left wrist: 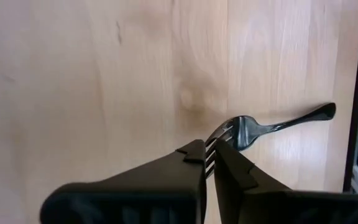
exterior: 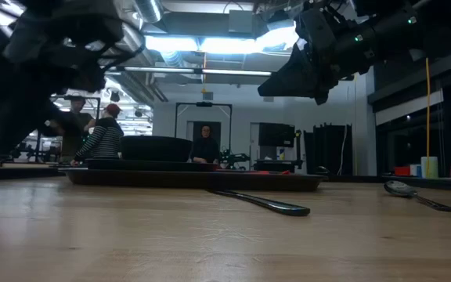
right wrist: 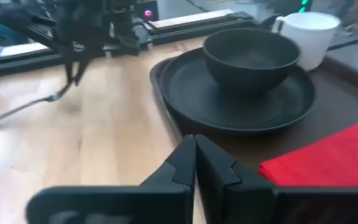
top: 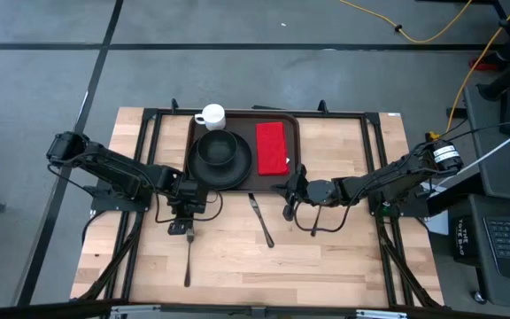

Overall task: Set up tray
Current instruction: Put the silver fork on the red napkin

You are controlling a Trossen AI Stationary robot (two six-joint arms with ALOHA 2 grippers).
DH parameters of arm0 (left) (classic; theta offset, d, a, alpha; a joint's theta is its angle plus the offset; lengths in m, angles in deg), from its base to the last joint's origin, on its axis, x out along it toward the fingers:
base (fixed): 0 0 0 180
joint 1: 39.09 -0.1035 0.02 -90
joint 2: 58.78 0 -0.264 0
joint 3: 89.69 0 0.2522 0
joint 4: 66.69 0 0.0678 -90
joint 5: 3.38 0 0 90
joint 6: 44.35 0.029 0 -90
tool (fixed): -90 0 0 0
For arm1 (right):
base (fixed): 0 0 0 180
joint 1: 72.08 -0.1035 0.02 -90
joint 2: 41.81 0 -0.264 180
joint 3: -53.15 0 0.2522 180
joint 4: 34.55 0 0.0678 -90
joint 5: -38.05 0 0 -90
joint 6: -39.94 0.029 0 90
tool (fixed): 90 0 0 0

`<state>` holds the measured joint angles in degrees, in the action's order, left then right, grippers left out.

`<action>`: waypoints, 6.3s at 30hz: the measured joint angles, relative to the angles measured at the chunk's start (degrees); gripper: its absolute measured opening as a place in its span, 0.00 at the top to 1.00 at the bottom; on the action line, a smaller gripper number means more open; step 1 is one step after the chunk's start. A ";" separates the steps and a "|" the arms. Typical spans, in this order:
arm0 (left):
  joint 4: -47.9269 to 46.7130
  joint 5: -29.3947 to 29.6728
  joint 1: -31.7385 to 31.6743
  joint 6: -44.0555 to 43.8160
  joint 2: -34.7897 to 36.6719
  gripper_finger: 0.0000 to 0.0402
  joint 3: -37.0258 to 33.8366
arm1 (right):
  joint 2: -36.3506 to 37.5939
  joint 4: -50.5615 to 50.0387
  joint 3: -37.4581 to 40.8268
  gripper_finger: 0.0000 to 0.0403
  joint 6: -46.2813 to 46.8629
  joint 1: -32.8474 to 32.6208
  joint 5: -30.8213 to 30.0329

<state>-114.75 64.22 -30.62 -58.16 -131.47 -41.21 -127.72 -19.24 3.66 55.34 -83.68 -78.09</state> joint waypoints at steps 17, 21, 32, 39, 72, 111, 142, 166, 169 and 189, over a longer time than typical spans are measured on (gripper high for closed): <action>-14.00 26.03 0.00 5.29 7.25 1.00 21.59 | 0.00 -0.12 0.00 0.99 -1.19 -3.99 -1.56; -16.13 33.60 0.00 6.65 7.89 1.00 25.86 | 0.00 0.01 0.00 0.96 -2.41 -3.95 -4.20; -11.91 43.17 -6.15 13.01 7.85 1.00 31.50 | 0.22 10.40 -1.99 0.99 -24.80 -3.95 -15.41; -4.72 42.54 -14.41 16.37 7.49 1.00 31.63 | 0.22 8.47 -9.63 0.93 -40.24 -3.93 -19.36; 37.26 31.29 -28.47 20.20 6.84 1.00 15.71 | 0.17 -3.82 -15.74 0.71 -58.18 2.36 -19.92; 50.01 28.71 -30.70 15.01 6.67 1.00 8.72 | -14.88 29.04 -15.74 0.71 -80.41 15.10 -20.34; 55.80 27.19 -30.71 14.50 2.99 1.00 8.72 | -14.82 28.33 -15.74 0.72 -83.28 17.78 -20.91; 55.77 27.15 -30.71 14.55 2.99 1.00 8.72 | -14.82 27.66 -15.72 0.95 -83.02 17.76 -20.37; 55.82 26.07 -30.73 14.57 3.01 1.00 8.72 | -14.82 27.45 -15.72 0.96 -81.59 17.71 -20.38; 53.82 23.37 -29.17 17.54 3.93 0.74 8.72 | -14.82 27.74 -15.72 0.96 -81.81 16.19 -25.16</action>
<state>-60.93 87.59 -59.79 -40.63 -127.54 -32.49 -142.54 8.50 -12.05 -26.47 -67.49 -103.24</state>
